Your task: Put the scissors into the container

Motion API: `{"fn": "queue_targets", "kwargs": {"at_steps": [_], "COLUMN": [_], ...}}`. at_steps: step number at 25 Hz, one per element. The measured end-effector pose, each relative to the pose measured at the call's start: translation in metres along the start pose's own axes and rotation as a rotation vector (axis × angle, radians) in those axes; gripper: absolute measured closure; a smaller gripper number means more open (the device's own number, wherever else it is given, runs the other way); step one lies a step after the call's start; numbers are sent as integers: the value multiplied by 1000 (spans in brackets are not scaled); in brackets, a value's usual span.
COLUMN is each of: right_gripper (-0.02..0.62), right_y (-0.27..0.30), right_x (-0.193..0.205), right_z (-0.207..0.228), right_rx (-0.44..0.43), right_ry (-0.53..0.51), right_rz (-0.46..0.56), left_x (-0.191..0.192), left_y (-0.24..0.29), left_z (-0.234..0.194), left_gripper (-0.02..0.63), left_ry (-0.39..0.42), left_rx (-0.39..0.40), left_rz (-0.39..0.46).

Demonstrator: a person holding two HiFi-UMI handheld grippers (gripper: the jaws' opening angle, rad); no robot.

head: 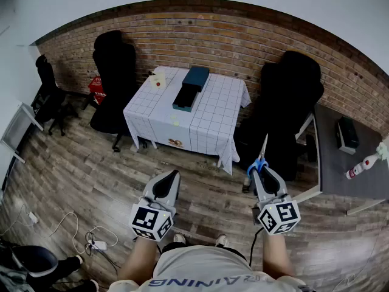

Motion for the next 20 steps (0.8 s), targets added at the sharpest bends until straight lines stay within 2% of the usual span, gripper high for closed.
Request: {"fn": "queue_targets", "kwargs": {"at_steps": [14,20], "right_gripper": [494,494], "right_y": [42,63], "right_x": [5,4], "right_z": [-60,-98], "right_rx": [19,22], "right_ry": [-32,-41], "right_rz": [-26,11], "left_x": [-3,3], "left_y": [-22,-44], "left_z": [-69,-112], "left_gripper": [604,604], "left_ry": [-20,-26], "left_rx": [22,11], "left_rz": [7,1]}}
Point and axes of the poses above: the fingertips, and each gripper's own axes: y forward along the fingers, z to its right, x out of its underside, the point moved 2 cm from there along -y, backward along the fingers, and after that the axes turned 7 degrees about -x, right-handed, at the moved point
